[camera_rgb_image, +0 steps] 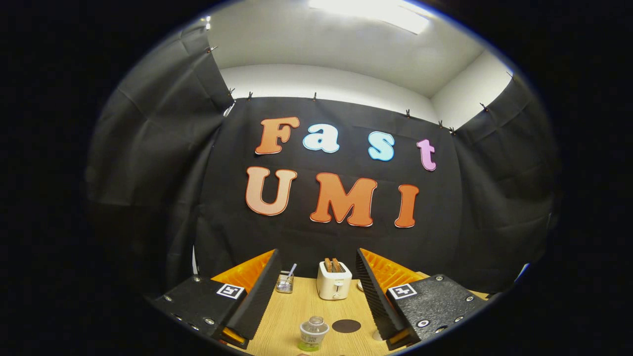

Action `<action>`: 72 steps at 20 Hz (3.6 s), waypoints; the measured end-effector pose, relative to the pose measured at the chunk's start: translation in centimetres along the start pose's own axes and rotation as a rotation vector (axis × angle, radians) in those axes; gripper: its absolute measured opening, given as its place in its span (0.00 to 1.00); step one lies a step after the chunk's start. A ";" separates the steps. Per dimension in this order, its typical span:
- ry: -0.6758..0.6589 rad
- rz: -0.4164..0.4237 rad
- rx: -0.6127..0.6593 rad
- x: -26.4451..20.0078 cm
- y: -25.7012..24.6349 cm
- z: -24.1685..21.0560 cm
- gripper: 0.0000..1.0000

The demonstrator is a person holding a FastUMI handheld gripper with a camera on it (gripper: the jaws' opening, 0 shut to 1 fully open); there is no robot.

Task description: Take the bottle from table, then pour the juice into the cup, finally place the bottle on the coaster

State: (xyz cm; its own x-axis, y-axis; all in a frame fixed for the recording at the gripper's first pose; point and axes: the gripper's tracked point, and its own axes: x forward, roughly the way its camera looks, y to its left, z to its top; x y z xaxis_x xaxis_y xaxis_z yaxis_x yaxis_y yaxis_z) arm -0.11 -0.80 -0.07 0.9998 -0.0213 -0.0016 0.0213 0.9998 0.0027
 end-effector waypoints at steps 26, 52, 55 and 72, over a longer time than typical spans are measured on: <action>0.134 -0.102 0.000 1.0 -1.2 -11.4 0.90; 0.436 -0.072 0.042 1.5 1.8 -32.5 0.83; 0.486 -0.039 0.099 1.7 2.6 -34.2 0.73; 0.442 0.111 0.561 3.2 2.7 -30.5 0.59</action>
State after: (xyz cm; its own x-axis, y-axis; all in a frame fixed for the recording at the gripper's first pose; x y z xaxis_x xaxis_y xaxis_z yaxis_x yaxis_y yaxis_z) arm 3.14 1.93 -30.54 0.9045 0.2023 -0.3754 0.0356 0.8413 0.5394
